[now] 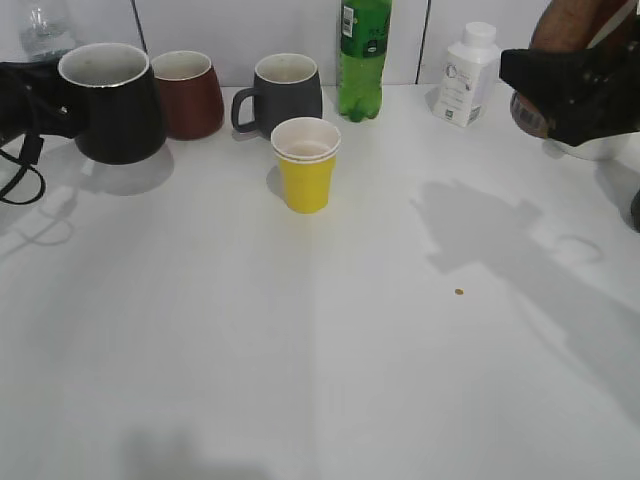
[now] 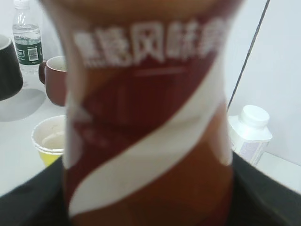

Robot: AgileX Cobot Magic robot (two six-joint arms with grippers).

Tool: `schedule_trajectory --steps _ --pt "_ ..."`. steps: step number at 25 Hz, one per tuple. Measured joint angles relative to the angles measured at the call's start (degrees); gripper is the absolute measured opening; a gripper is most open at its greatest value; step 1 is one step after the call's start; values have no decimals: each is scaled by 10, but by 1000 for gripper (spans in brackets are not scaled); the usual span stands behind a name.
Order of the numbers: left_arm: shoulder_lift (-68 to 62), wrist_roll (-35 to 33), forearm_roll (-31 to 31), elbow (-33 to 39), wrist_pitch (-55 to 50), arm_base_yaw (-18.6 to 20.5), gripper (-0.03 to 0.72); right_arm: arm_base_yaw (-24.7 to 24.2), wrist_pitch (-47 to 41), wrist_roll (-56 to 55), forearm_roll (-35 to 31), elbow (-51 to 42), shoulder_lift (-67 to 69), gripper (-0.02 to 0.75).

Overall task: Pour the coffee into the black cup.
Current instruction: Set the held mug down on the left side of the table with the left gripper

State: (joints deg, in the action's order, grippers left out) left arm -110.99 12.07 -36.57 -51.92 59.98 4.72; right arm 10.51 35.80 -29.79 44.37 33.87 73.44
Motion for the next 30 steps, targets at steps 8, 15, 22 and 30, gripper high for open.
schedule_trajectory --steps 8,15,22,30 --pt "-56 -31 77 0 41 0 33 0 1 0 -5 0 0 526" --pt "-103 -41 102 -10 47 0 33 0 2 0 -6 0 0 526" --pt "-128 -44 102 -22 46 0 33 0 2 -1 -7 0 0 526" --pt "-133 -44 102 -24 49 0 33 0 2 -1 -8 0 0 526"
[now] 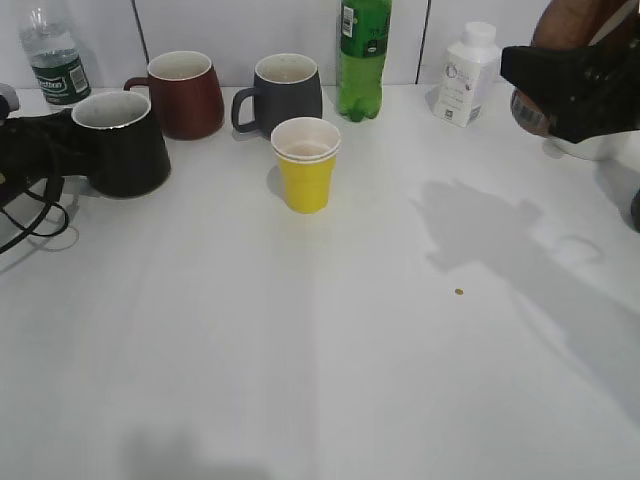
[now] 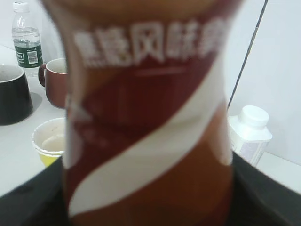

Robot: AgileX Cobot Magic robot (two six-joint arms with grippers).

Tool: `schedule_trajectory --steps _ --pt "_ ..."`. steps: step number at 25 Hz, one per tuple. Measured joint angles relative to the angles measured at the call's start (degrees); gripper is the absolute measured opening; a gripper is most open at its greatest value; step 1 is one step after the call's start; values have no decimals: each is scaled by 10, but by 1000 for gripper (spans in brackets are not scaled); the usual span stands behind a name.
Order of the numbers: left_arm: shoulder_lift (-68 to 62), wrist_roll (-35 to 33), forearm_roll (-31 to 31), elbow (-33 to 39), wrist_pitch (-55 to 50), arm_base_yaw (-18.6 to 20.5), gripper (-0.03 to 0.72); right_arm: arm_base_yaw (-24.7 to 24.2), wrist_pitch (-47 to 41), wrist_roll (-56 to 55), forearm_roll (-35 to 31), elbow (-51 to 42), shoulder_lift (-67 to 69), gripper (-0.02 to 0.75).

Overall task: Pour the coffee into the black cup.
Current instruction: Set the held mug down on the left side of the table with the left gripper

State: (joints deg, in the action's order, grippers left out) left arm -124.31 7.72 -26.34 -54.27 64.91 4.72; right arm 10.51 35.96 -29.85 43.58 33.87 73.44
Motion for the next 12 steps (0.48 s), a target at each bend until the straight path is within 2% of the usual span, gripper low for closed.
schedule_trajectory --steps 5,10,12 --pt "0 7 0 -1 -6 0 74 0 1 -1 0 0 0 526" --pt "1 10 9 1 -8 0 235 0 1 -1 0 0 0 526" --pt "4 11 13 13 -2 0 273 0 1 -1 0 0 0 526"
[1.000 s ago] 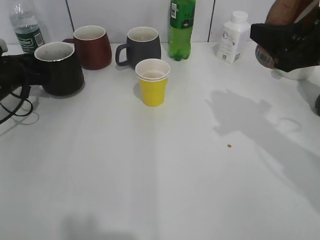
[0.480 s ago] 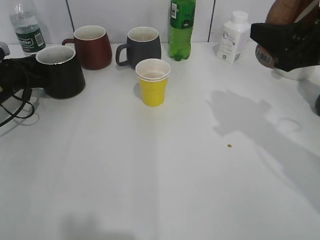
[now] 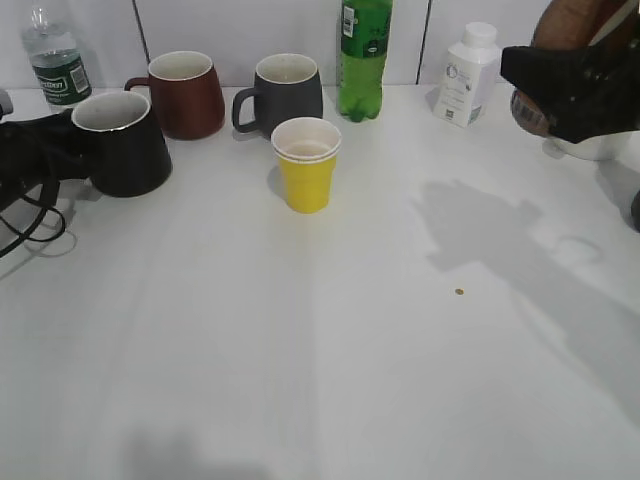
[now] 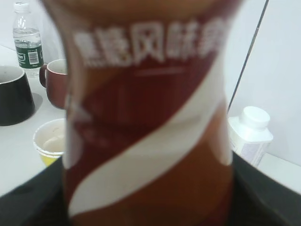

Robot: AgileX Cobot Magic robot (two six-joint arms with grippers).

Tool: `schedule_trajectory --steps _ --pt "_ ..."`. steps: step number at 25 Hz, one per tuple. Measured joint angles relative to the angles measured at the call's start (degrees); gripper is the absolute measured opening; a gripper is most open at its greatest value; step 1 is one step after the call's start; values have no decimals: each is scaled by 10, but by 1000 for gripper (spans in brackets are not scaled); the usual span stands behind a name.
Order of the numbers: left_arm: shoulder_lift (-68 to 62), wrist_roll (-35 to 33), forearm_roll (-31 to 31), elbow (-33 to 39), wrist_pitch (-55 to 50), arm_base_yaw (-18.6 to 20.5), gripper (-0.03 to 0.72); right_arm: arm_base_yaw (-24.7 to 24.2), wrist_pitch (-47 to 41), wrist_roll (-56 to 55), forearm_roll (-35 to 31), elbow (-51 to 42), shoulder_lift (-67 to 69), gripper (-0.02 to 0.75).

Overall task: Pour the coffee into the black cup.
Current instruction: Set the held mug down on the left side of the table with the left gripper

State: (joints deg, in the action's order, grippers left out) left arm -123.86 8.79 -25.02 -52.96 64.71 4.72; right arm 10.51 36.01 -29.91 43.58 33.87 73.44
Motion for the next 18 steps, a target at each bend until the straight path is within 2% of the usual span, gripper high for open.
schedule_trajectory --steps 9,18 --pt "43 0 10 60 4 0 296 0 2 0 -1 0 0 526" --pt "153 0 30 165 -6 4 298 0 36 11 -84 0 56 526"
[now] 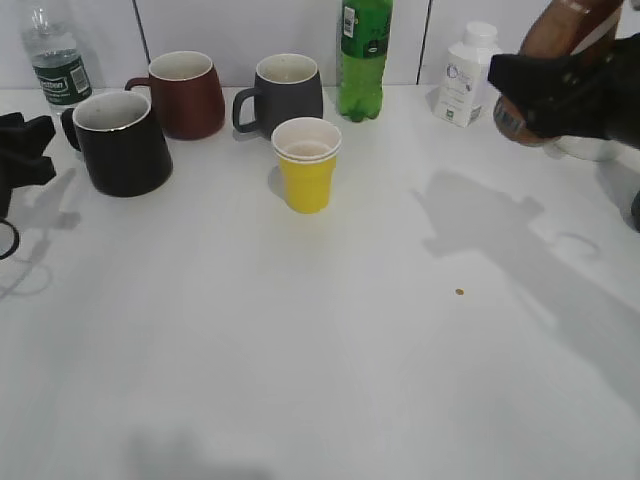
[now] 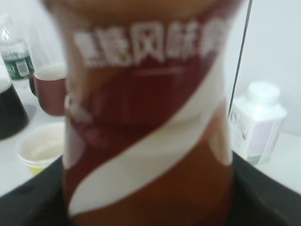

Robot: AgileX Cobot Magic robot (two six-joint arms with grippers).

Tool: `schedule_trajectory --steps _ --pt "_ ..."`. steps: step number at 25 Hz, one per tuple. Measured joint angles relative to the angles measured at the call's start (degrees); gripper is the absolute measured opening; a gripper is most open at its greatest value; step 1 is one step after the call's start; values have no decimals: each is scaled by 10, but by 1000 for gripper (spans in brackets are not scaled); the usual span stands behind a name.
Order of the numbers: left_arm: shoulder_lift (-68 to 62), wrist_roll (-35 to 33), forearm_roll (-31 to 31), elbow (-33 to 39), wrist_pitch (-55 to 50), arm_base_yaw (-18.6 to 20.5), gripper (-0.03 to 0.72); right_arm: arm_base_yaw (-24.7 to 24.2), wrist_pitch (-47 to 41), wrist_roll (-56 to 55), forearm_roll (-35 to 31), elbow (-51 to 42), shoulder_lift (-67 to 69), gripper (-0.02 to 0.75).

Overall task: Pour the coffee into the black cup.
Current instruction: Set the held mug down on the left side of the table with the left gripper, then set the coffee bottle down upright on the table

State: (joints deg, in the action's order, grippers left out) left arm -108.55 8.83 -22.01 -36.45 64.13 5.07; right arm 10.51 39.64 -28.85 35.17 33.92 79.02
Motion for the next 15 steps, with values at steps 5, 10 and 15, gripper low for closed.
schedule_trajectory --steps 5,10,15 --pt "65 0 -8 60 -1 0 298 0 45 60 -41 11 86 526" --pt "109 1 -55 87 -1 0 298 0 78 111 -55 51 197 526" --pt "132 2 -79 90 -1 0 298 0 108 135 -67 113 296 526"
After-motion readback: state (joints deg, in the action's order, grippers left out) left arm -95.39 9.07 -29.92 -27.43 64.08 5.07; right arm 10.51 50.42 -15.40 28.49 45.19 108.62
